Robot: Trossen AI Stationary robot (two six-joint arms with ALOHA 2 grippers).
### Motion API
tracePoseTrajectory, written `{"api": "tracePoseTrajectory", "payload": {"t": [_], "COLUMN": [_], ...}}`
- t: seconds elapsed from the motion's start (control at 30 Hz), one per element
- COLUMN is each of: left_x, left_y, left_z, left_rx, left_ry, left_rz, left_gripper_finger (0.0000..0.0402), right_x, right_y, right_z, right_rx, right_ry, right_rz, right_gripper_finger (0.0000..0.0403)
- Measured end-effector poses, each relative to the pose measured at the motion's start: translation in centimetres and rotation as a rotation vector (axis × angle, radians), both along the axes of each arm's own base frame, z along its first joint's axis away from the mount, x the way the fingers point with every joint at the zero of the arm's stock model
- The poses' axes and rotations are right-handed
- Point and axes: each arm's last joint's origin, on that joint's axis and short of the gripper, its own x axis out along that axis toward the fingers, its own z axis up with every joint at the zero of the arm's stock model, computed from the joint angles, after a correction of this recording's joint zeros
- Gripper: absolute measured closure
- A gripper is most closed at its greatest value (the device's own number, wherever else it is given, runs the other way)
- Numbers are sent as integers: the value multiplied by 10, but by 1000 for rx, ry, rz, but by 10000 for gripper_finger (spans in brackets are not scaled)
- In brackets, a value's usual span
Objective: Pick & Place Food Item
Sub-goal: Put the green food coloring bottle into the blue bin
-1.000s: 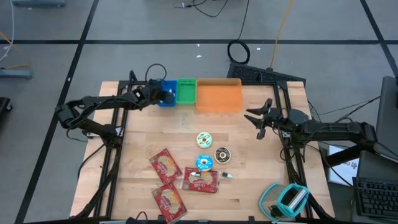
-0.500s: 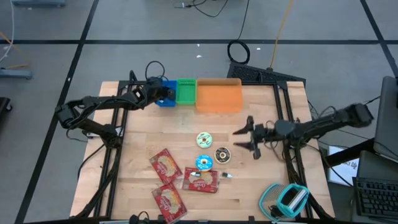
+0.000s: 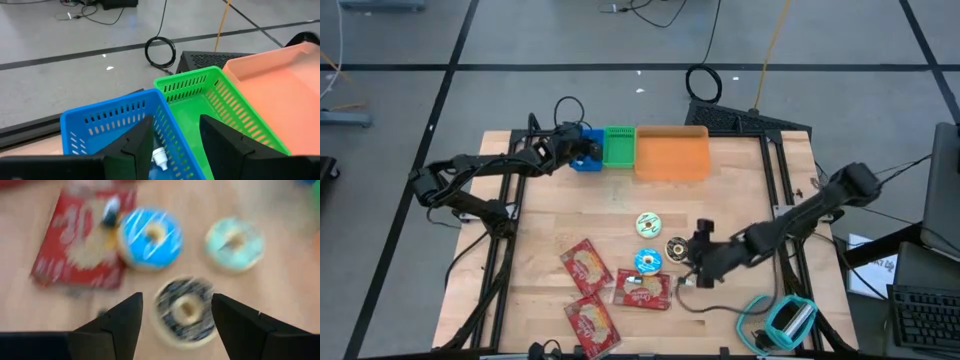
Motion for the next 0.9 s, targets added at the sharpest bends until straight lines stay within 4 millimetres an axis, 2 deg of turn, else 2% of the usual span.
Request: {"api": "tracePoseTrajectory", "payload": {"t": [0.27, 0.57, 0.67, 0.9], "left_x": [1, 2, 2, 3], "left_y": [1, 0, 0, -1], "left_z": [2, 2, 2, 2], "left_rx": [13, 10, 11, -7], "left_ry": [-23, -29, -27, -40], "left_rz": [1, -7, -10, -47], "left_gripper_finger": [240, 240, 240, 240], "right_x": [13, 19, 20, 19], "right_y": [28, 49, 51, 49], "right_z": [-35, -71, -76, -76], "right_rx": [199, 228, 228, 215], "right_ry": [192, 252, 252, 259], "right_rz": [-11, -60, -90, -104], "right_gripper_finger": [180, 198, 207, 248]}}
